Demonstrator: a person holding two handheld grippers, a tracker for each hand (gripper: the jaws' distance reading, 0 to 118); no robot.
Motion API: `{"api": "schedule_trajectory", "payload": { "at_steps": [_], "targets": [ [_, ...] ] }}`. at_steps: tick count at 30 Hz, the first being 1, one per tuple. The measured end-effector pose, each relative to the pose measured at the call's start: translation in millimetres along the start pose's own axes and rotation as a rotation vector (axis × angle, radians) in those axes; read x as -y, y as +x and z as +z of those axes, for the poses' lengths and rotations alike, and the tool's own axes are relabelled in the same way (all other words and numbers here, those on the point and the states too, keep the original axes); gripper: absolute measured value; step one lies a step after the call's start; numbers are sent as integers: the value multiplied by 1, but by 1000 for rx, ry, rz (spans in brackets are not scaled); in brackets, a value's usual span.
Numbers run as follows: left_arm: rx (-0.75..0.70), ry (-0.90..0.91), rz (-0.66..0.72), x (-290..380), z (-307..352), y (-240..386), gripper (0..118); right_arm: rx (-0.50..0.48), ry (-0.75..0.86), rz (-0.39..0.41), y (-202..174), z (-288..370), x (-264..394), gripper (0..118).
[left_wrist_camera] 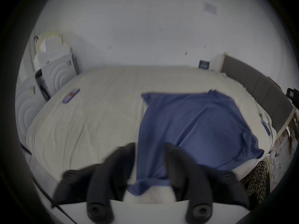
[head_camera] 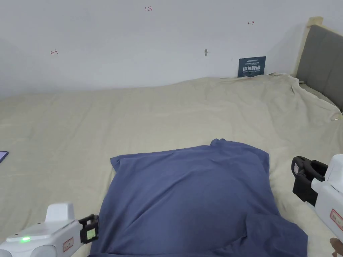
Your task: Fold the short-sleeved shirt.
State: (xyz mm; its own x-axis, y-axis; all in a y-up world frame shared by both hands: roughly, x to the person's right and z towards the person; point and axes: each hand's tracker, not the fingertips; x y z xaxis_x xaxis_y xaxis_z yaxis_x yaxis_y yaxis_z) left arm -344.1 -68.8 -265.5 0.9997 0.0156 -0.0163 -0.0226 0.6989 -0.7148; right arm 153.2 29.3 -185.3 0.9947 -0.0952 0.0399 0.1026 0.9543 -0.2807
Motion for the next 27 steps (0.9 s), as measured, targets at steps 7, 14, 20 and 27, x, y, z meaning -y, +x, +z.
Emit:
{"api": "schedule_trajectory", "payload": {
  "at_steps": [7,14,20,27],
  "targets": [
    [-48,-128,71,41,-37,-22,96,14,-38,-18,3,-1,13,0],
    [-24,-239,107,69,-60,-22,81,31,-88,-23,13,-1,29,0],
    [16,-253,133,70,-73,-17,16,45,-137,-16,22,2,42,0],
    [53,-198,111,69,-63,-15,2,72,-297,10,39,-13,76,10]
  ]
}}
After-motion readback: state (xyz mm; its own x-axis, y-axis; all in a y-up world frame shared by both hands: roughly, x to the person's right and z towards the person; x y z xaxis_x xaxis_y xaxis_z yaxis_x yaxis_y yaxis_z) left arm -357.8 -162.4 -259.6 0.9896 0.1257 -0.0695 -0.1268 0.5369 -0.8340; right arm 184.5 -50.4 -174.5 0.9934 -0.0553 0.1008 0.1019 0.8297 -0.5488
